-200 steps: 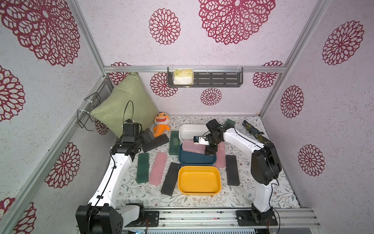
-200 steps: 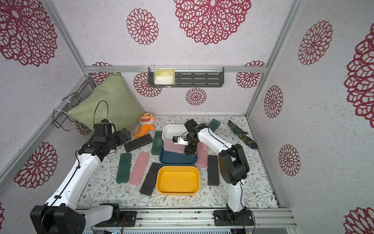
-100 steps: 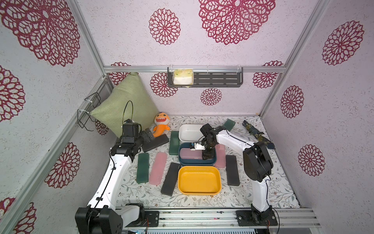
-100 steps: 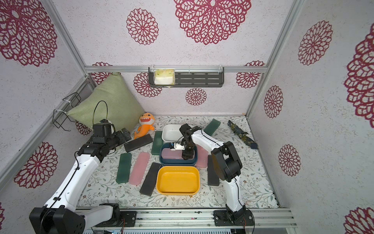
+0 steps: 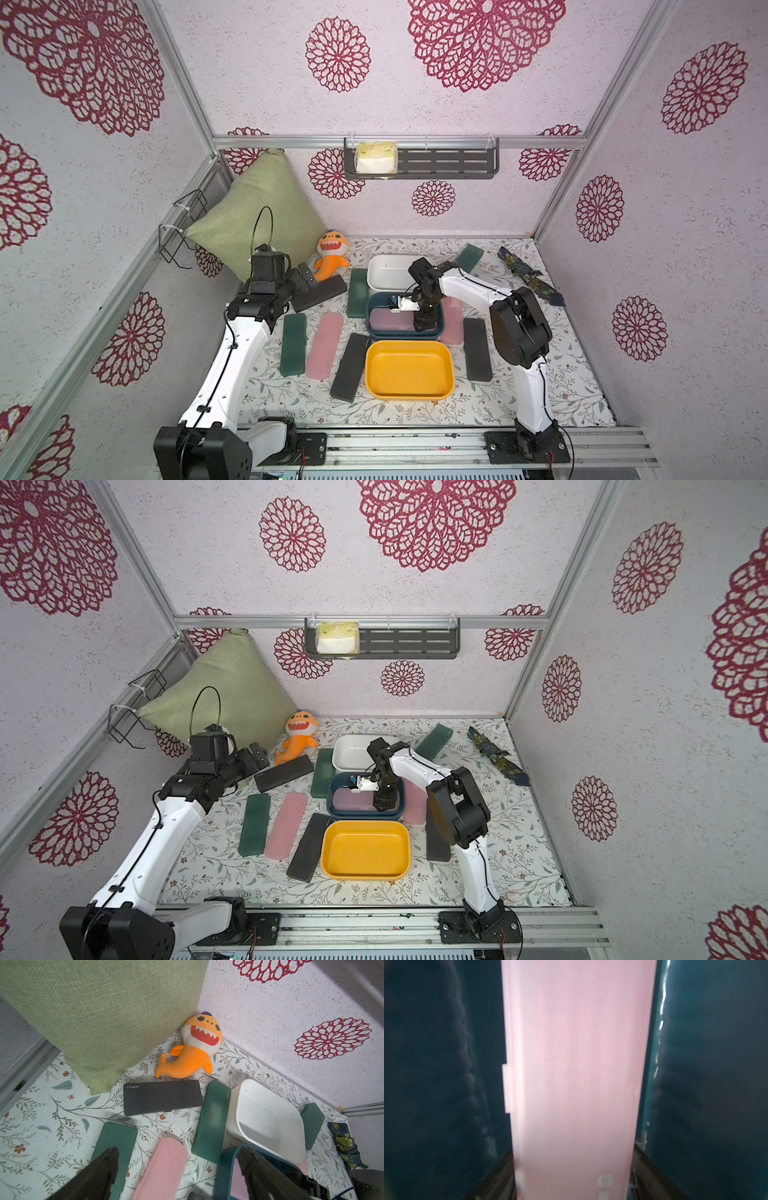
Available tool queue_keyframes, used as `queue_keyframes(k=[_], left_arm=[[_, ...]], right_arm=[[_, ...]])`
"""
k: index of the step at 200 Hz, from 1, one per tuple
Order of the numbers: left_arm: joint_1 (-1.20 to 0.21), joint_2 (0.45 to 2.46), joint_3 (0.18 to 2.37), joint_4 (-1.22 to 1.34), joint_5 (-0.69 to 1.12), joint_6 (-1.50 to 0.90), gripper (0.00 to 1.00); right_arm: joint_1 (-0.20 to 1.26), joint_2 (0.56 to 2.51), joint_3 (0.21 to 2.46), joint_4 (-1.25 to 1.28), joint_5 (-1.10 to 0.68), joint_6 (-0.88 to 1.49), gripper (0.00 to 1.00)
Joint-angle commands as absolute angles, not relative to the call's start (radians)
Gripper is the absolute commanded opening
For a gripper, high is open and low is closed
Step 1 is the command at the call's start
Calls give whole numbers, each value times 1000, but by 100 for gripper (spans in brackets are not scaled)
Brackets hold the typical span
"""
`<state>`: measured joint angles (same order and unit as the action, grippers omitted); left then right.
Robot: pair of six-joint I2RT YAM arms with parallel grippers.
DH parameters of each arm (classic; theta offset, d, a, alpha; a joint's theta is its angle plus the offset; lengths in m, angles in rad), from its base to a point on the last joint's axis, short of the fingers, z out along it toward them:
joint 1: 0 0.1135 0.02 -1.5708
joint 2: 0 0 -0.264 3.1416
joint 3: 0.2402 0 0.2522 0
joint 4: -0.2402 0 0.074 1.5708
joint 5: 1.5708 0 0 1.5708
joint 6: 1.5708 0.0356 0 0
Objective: Place the pencil cases by color into the storage box
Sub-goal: Place the pencil case at the storage box.
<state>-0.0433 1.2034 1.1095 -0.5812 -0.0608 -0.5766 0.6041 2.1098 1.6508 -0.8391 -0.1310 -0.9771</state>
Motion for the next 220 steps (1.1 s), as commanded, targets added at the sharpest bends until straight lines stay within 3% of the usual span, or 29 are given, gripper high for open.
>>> queue_keyframes(k=[1, 26, 50, 129, 220], left_arm=[[-48, 1185, 1100, -576, -60, -571, 97], [-48, 1185, 1100, -578, -58, -569, 97], [-48, 1184, 1100, -580, -53, -571, 97], [-49, 1186, 1102, -617, -32, -581, 97], [-96, 1254, 1166, -888, 38, -630, 98]], right_arm=[[609, 2114, 1649, -841, -134, -992, 81], [609, 2117, 1636, -831, -123, -986, 93], [610, 2115, 1621, -823, -108, -982, 97], [610, 2068, 1625, -801, -84, -971, 99], [602, 1917, 1615, -694, -90, -938, 99]])
